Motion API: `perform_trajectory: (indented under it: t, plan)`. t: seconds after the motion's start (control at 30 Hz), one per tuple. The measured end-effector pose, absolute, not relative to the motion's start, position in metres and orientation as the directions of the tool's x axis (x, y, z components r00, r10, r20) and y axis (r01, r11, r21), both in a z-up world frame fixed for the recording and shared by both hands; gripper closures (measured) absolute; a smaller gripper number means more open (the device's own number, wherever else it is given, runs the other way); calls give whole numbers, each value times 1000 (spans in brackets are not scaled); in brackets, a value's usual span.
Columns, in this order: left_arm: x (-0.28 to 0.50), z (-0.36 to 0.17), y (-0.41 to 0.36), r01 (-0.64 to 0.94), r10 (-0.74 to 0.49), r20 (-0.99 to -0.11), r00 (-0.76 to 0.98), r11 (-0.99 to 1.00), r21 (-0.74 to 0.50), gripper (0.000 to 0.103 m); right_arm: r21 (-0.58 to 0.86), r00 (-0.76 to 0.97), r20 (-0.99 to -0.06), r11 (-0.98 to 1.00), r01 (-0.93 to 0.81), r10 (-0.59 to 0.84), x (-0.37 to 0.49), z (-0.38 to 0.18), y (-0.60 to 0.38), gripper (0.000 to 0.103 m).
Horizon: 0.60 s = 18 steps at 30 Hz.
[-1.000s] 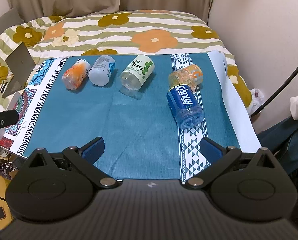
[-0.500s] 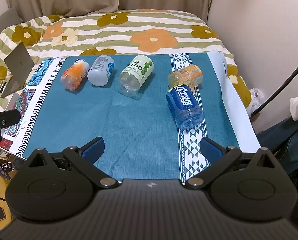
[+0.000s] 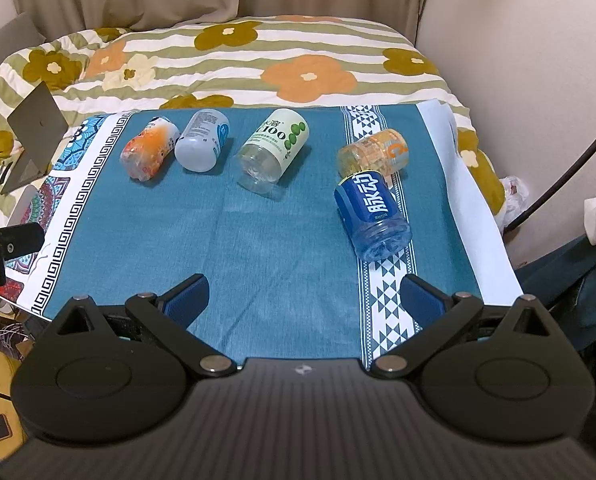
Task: Flip cup upright
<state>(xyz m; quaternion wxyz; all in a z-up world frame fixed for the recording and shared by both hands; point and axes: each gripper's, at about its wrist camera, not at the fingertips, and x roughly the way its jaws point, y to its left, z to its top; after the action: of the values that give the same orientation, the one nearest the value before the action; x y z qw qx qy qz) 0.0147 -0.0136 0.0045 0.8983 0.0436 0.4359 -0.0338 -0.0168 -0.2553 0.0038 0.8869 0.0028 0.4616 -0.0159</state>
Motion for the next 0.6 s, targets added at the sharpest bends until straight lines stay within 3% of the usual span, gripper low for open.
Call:
perform_trajectory:
  t: [0.6]
  plan:
    - [16,4,-17,93,-26,-792,610,995,39,0,-1,567,-824,1000,28,-17,-13,0,-255,0]
